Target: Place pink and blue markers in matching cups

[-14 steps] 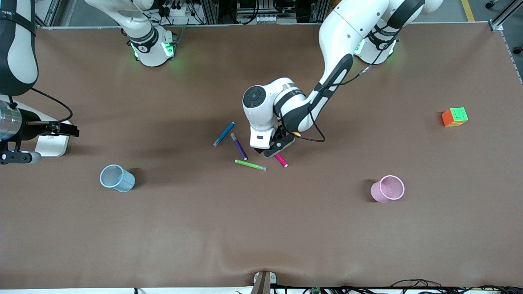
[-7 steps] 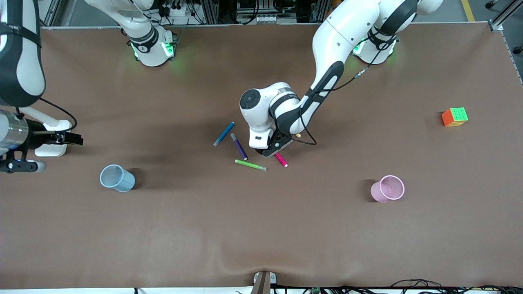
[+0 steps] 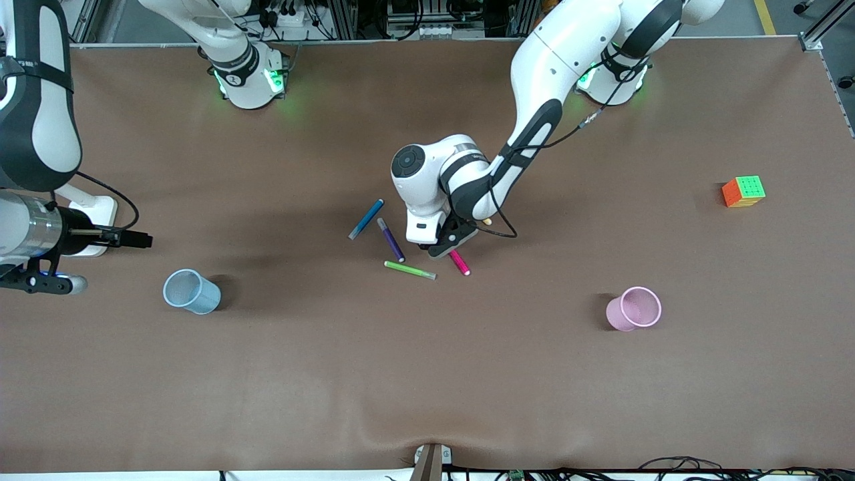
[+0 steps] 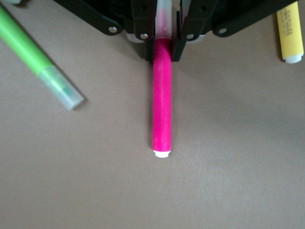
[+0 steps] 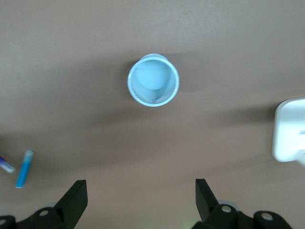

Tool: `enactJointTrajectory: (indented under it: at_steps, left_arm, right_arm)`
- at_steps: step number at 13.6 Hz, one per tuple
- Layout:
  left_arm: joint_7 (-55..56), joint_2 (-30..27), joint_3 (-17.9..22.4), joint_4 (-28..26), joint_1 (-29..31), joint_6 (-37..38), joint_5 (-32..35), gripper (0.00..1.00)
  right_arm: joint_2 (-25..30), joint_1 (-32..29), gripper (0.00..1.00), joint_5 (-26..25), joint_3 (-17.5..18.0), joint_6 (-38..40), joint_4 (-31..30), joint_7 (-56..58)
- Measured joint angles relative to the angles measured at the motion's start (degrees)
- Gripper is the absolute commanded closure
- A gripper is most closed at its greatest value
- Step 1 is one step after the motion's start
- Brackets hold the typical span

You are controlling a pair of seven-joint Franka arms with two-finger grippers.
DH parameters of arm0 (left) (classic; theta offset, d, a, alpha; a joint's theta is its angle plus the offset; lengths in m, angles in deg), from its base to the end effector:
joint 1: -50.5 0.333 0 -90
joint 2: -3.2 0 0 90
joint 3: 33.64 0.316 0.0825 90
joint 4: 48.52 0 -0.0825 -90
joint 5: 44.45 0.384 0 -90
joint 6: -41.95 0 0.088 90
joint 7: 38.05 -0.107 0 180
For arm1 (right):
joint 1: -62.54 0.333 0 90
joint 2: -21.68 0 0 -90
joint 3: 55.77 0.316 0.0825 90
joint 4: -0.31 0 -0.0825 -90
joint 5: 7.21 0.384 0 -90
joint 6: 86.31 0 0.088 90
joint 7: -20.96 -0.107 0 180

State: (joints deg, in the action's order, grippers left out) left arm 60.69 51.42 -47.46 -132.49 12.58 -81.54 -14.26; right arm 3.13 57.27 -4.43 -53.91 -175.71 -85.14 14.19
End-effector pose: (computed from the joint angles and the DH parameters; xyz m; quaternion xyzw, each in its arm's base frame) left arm 0.4752 -0.5240 0.1794 -0.9518 -0.2776 -0.0995 0.0846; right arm 0.6285 -0.0347 0.4680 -0.9873 0.0910 0.1277 0.0256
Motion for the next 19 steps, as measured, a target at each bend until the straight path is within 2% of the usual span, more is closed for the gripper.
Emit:
enactJointTrajectory:
  at_steps: [2, 5, 8, 11, 14, 17, 19]
  left_arm:
    - [-1.14, -0.96, 0.15, 1.01, 1.21, 0.06, 0.01, 1.00]
    - [-4.81, -5.38, 0.07, 1.80, 5.63, 0.84, -1.21, 1.00]
    - [-13.68, -10.91, -0.01, 1.93, 11.38, 2.30, -8.53, 1.00]
    - [-24.63, -15.56, -0.01, 1.94, 17.24, 8.50, -13.17, 1.00]
    - [-35.27, -18.27, 0.00, 1.91, 23.57, 12.61, -18.32, 1.00]
    - [-44.66, -19.41, 0.00, 1.81, 30.06, 16.18, -24.93, 1.00]
    - [-49.40, -19.42, 0.00, 1.49, 33.42, 18.51, -26.32, 1.00]
  right_arm:
    - [-0.33, 0.31, 0.00, 2.40, 0.19, 0.00, 0.00, -3.53]
    - [-0.85, 1.55, 0.00, 4.18, 0.52, 0.01, 0.00, -8.02]
    - [-2.03, 5.40, 0.00, 4.84, 0.73, 0.14, -0.10, -16.10]
    - [-3.80, 10.83, 0.00, 4.90, 0.93, -1.71, -0.21, -27.82]
    - [-5.41, 15.95, 0.00, 4.91, 1.02, -5.85, -1.40, -37.45]
    - [-6.22, 18.21, 0.00, 7.65, 1.07, -13.10, -7.03, -41.05]
    - [-6.27, 20.64, 0.00, 8.35, 1.15, -18.60, -10.99, -45.33]
